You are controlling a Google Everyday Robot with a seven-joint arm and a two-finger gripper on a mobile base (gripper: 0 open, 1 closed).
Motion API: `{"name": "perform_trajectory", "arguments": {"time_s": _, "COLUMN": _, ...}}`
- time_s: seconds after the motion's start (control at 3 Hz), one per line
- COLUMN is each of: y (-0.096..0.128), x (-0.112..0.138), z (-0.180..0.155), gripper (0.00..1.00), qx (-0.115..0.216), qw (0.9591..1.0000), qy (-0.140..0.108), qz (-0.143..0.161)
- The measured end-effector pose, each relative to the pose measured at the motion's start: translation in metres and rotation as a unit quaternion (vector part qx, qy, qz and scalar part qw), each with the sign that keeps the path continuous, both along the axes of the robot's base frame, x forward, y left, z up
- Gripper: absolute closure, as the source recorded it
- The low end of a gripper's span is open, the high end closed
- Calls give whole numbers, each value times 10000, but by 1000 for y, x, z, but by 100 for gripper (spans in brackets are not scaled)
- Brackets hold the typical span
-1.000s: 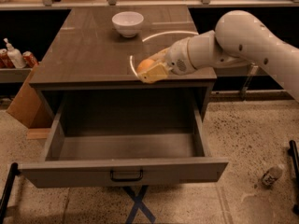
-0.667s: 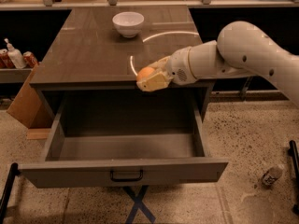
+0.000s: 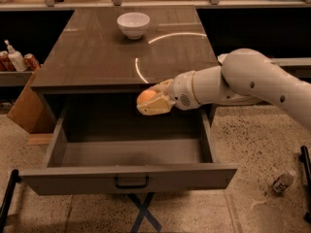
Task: Place orange into top drawer
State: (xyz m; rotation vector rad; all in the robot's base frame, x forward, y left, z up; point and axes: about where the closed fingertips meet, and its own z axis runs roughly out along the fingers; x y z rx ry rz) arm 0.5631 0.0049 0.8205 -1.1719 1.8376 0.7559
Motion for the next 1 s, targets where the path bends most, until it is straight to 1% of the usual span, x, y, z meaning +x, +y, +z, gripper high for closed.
{"name": "perform_trajectory", "arguments": {"time_s": 0.67, "y": 7, "x": -3, "z": -21, "gripper": 100, "qx": 94, "qw": 9999, "qy": 42, "qz": 67}}
{"name": "perform_trajectory", "arguments": {"time_s": 1.0, "y": 12, "x": -5, "z": -42, "gripper": 100, "qx": 163, "qw": 9997, "qy": 139, "qz": 83}}
